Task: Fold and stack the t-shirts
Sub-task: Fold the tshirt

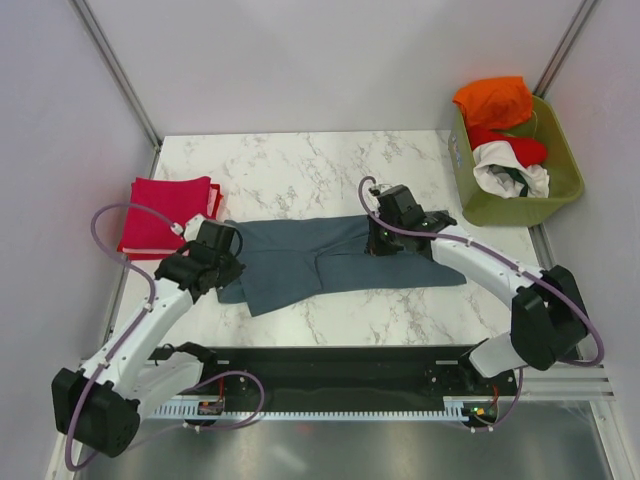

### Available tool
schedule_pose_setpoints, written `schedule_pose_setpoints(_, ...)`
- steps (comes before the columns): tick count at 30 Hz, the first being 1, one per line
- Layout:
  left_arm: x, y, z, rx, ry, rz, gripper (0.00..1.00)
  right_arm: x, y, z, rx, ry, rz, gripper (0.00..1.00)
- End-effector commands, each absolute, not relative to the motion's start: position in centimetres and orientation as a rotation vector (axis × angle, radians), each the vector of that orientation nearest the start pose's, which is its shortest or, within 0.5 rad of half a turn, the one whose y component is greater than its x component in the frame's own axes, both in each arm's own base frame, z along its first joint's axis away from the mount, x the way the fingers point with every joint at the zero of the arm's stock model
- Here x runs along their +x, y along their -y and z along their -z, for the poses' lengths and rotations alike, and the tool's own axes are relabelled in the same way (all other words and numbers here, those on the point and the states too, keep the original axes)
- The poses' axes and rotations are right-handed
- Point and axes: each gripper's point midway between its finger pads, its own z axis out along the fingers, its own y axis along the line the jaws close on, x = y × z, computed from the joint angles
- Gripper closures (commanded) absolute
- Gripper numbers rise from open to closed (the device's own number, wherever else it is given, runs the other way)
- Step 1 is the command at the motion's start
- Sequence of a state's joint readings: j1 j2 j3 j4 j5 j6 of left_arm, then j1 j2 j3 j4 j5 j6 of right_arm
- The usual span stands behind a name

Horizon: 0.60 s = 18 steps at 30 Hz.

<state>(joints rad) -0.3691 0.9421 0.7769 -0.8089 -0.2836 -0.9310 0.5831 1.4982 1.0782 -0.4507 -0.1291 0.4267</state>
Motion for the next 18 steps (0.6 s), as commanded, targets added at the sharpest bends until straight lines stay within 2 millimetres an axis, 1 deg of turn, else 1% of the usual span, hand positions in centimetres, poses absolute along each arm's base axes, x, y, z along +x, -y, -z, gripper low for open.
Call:
schedule_pose_setpoints(1, 25.7, 7.1, -13.3, -0.833, -2.283, 0.169, 0.98, 30.4, -19.4, -11.7, -0.108, -2.465, -0.338, 1.00)
schedule_pose_setpoints(2, 26.3, 7.3, -13.4, -0.834, -2.282, 0.163, 0.98, 30.4, -18.7, -11.7, -0.072, -2.456, -0.306, 1.00)
schedule_pose_setpoints(3, 26.8, 7.3, -13.4, -0.839, -2.280, 0.148, 0.98, 30.0, -17.7, -10.9, -0.029, -2.465, -0.258, 1.00)
schedule_pose_setpoints(4, 27.3, 7.3, -13.4, -0.844, -2.274, 0.139, 0.98, 30.4, -16.2, -11.4, 0.056, -2.426, -0.201, 1.00)
schedule_pose_setpoints(5, 28.1, 7.4, -13.2, -0.854, -2.287, 0.110, 0.98, 30.4, -15.5, -11.2, 0.095, -2.412, -0.178, 1.00)
schedule_pose_setpoints(6, 28.5, 7.3, -13.1, -0.861, -2.282, 0.087, 0.98, 30.1, -14.4, -10.6, 0.137, -2.403, -0.152, 1.00)
schedule_pose_setpoints(7, 29.4, 7.5, -13.5, -0.862, -2.269, 0.089, 0.98, 30.0, -14.0, -10.4, 0.156, -2.404, -0.160, 1.00)
schedule_pose_setpoints(8, 29.9, 7.6, -12.8, -0.867, -2.287, 0.062, 0.98, 29.9, -14.0, -10.0, 0.147, -2.409, -0.177, 1.00)
schedule_pose_setpoints(9, 30.5, 7.8, -12.7, -0.866, -2.286, 0.060, 0.98, 29.8, -13.5, -9.4, 0.162, -2.416, -0.181, 1.00)
schedule_pose_setpoints(10, 31.4, 8.2, -13.1, -0.858, -2.271, 0.080, 0.98, 29.6, -13.5, -8.9, 0.161, -2.438, -0.197, 1.00)
schedule_pose_setpoints(11, 32.0, 8.5, -12.1, -0.839, -2.303, 0.057, 0.98, 29.6, -13.2, -8.4, 0.168, -2.449, -0.194, 1.00)
schedule_pose_setpoints(12, 32.5, 8.9, -11.9, -0.827, -2.317, 0.062, 0.98, 29.6, -13.0, -8.1, 0.174, -2.454, -0.191, 1.00)
schedule_pose_setpoints(13, 33.3, 9.2, -12.1, -0.819, -2.316, 0.070, 0.98, 29.5, -13.0, -7.6, 0.175, -2.462, -0.187, 1.00)
schedule_pose_setpoints(14, 33.9, 9.5, -11.7, -0.811, -2.324, 0.068, 0.98, 29.4, -12.7, -7.1, 0.182, -2.466, -0.172, 1.00)
schedule_pose_setpoints(15, 34.3, 9.7, -10.5, -0.815, -2.358, 0.050, 0.98, 29.3, -12.6, -6.9, 0.182, -2.463, -0.168, 1.00)
schedule_pose_setpoints(16, 34.7, 9.8, -10.1, -0.820, -2.368, 0.044, 0.98, 29.3, -12.6, -6.8, 0.184, -2.457, -0.172, 1.00)
schedule_pose_setpoints(17, 35.5, 9.9, -10.2, -0.828, -2.362, 0.050, 0.98, 29.0, -12.2, -6.1, 0.196, -2.461, -0.154, 1.00)
schedule_pose_setpoints(18, 35.9, 10.1, -10.0, -0.841, -2.367, 0.049, 0.98, 29.3, -12.2, -6.0, 0.214, -2.441, -0.156, 1.00)
